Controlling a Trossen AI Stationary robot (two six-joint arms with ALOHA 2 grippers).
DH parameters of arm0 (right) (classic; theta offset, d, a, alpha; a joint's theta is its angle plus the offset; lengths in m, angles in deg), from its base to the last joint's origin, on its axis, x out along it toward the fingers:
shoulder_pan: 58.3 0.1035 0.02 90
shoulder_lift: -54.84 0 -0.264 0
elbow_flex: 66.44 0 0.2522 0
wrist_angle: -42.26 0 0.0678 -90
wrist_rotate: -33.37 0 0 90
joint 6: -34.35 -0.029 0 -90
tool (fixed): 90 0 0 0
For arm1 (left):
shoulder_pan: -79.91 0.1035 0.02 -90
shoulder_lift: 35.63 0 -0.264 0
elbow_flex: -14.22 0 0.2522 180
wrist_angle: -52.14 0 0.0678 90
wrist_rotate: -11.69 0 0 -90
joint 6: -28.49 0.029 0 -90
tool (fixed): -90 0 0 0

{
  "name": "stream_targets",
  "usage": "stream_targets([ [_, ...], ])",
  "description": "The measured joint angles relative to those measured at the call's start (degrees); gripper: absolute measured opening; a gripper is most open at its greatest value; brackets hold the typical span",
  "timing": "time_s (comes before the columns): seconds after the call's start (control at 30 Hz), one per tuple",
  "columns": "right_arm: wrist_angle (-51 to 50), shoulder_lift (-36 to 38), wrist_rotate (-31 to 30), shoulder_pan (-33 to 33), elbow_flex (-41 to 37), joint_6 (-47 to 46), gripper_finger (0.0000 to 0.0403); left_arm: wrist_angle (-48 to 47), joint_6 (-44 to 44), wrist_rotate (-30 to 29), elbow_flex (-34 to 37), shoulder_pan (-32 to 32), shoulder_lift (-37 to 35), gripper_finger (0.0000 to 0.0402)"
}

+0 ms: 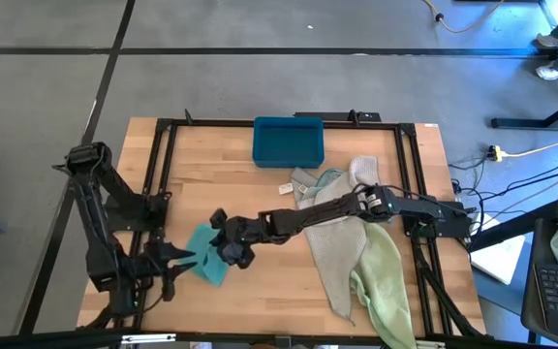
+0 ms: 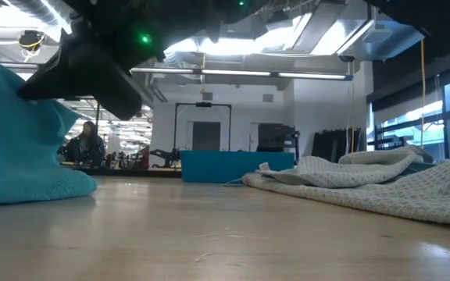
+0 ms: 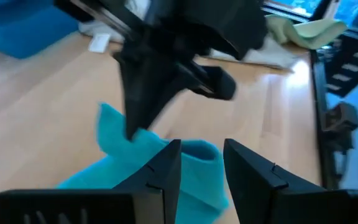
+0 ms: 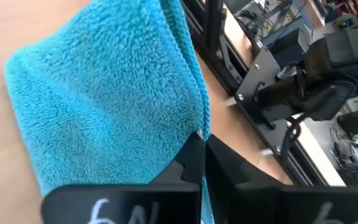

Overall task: Fold microfiber towels
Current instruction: Fold the blue towel

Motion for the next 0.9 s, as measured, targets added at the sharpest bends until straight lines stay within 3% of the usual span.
stream_targets([
  [0.17, 0.6, 0.0, 0.9, 0.0, -0.2, 0.2, 0.0011, -1.0, 0.3, 0.6, 0.0, 4.8, 0.0, 0.0113],
  [0.33, 0.9, 0.0, 2.5, -0.3, -0.2, 0.2, 0.0012, -0.8, 3.1, 6.1, 0.0, 9.2, 0.0, 0.0120],
  [0.47, 2.0, 0.0, 2.7, -1.0, -0.2, 0.3, 0.0018, -0.1, 3.4, 7.2, 0.0, 10.6, 0.0, 0.0121],
  [0.67, 4.2, 0.0, 2.8, -2.4, -0.2, -2.3, 0.0063, -1.7, 3.8, 7.8, -1.4, 10.3, 0.0, 0.0121],
  [0.9, 5.6, 0.0, 7.9, -2.6, -0.2, -2.8, 0.0129, -3.7, 9.0, 7.9, -5.1, 9.7, 0.0, 0.0121],
])
